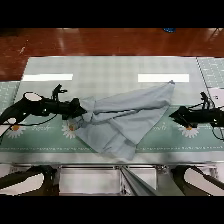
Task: Fold the shirts.
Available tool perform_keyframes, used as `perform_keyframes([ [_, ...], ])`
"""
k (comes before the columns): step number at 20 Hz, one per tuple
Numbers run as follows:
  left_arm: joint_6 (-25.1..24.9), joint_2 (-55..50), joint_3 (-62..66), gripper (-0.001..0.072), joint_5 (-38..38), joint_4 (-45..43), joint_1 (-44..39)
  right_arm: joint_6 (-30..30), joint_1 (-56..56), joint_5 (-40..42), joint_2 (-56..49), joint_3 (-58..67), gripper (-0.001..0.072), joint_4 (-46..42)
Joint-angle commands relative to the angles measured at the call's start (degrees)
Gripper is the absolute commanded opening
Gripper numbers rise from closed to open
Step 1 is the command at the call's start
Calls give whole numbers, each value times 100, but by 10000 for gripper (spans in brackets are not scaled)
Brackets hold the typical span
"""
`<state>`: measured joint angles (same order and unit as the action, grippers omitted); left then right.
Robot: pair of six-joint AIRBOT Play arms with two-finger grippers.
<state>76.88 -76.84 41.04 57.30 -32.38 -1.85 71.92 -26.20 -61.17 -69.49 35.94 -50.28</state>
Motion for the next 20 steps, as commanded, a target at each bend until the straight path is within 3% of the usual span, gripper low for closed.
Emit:
perform_keyframes([
  [1, -125, -28, 306, 23, 278, 94, -24, -57, 348, 136, -577, 267, 408, 564],
  [8, -120, -28, 516, 23, 275, 164, -33, 107, 1274, 201, -1711, 1099, 407, 1084],
  [9, -118, -28, 516, 23, 278, 164, -33, 101, 1436, 227, -1799, 1261, 382, 1091],
  [10, -114, -28, 516, 23, 278, 164, -33, 83, 1567, 297, -1862, 1449, 274, 1075],
  [11, -48, -28, 516, 23, 271, 197, -33, 74, 1650, 387, -1891, 1606, 109, 1073],
  [12, -13, -28, 522, 23, 269, 256, -31, -83, 1731, 439, -1891, 1746, 20, 1073],
  [16, -15, 61, 955, 23, 363, 317, 105, -48, 1707, -380, -1731, 2863, 19, 890],
  [20, -17, 365, 2498, 23, 470, 769, 592, 315, 1432, -951, -1123, 4828, 19, 597],
])
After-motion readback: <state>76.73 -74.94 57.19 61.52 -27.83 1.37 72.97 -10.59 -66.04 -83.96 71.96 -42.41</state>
